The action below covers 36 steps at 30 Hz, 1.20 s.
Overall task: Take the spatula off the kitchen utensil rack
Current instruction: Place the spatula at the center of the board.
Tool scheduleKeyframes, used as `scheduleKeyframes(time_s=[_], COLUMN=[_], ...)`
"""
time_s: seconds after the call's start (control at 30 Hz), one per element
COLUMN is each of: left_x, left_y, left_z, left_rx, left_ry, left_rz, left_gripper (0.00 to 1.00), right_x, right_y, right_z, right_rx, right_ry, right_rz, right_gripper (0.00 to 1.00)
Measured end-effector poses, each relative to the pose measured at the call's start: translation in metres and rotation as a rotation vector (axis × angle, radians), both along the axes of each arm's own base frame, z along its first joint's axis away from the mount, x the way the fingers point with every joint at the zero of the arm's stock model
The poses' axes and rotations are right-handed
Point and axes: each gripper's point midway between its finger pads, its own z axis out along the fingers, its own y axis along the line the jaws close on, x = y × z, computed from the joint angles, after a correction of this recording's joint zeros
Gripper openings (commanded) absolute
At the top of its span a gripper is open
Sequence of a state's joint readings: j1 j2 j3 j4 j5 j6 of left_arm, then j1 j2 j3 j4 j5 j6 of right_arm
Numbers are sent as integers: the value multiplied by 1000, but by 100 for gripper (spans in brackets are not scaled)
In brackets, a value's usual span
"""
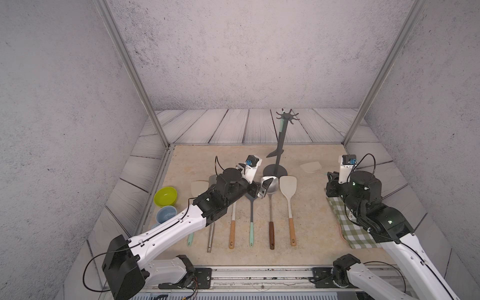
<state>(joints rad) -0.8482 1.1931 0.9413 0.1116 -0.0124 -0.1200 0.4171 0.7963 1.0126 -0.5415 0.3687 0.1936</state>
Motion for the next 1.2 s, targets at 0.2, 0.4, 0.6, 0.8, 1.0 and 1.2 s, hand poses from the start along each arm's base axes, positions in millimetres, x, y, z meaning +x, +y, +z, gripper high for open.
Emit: scheduleKeyframes(time_s=[0.2,0.4,0.6,0.8,1.0,1.2], left_x=[-17,-18,-15,-13,-13,-15], left_y=[32,44,42,41,40,38], left_z=[-65,-96,-89,-90,-90,-91], left_rx=[38,78,51,52,50,48], left_ry=[71,83,59,59,59,62], left_rz=[75,113,119,122,118,103], left_gripper=[99,99,99,99,99,99], right_x=[27,51,52,33,5,-17], right_y=[-14,-19,-12,-12,-15,-16], right_z=[-33,-67,-111,-135,-157,-167], right_rx=[-57,-35,11,78,165,222], right_ry=[14,56,133,177,258,333], right_rz=[-93,-108,-67,-76,-109,-134], right_gripper=[0,0,0,0,32,61])
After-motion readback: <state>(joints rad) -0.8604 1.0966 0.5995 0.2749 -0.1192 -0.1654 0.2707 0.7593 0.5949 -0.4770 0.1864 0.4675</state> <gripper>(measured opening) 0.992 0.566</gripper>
